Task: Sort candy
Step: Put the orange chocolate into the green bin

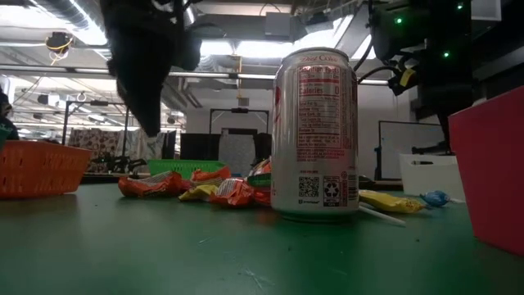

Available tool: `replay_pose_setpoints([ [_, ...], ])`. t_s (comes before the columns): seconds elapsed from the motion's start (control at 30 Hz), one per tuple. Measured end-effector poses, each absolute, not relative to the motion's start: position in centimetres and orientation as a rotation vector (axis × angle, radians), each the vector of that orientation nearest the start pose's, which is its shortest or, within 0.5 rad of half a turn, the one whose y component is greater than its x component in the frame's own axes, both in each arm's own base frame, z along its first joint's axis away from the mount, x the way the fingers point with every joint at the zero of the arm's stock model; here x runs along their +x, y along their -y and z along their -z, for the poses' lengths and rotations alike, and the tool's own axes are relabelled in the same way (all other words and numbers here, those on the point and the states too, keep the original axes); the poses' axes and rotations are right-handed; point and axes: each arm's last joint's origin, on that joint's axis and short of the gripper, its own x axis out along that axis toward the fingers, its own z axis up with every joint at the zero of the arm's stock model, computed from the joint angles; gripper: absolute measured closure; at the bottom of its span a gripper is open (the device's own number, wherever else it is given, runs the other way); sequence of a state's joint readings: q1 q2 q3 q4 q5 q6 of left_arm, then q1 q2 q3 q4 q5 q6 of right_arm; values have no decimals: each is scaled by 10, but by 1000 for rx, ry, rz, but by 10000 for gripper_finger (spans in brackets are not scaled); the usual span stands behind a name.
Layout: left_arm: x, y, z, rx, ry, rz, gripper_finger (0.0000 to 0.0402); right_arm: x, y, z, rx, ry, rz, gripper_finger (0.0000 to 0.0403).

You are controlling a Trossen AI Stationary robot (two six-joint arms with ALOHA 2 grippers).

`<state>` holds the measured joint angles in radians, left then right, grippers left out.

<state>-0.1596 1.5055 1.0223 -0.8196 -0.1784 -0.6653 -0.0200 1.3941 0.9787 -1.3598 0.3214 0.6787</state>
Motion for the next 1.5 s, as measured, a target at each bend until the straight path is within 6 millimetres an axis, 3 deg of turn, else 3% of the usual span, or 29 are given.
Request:
replay_pose_setpoints([
  [0.3, 259, 39, -170, -375, -1137, -459, 248, 202, 12, -226, 266, -1600, 785, 212],
  [0.67, 239, 35, -133, -374, -1128, -461, 249, 202, 6, -225, 411, -1677, 645, 212],
  [0.9, 236, 35, -129, -372, -1129, -463, 298, 205, 4, -230, 464, -1680, 580, 212],
  [1.17, 241, 36, -131, -389, -1093, -445, 372, 220, 4, -259, 493, -1569, 514, 212],
  [1.3, 247, 37, -138, -398, -1073, -427, 380, 229, -5, -270, 479, -1489, 455, 212],
  [1.5, 261, 41, -157, -374, -1079, -337, 377, 242, -34, -274, 438, -1367, 300, 212],
])
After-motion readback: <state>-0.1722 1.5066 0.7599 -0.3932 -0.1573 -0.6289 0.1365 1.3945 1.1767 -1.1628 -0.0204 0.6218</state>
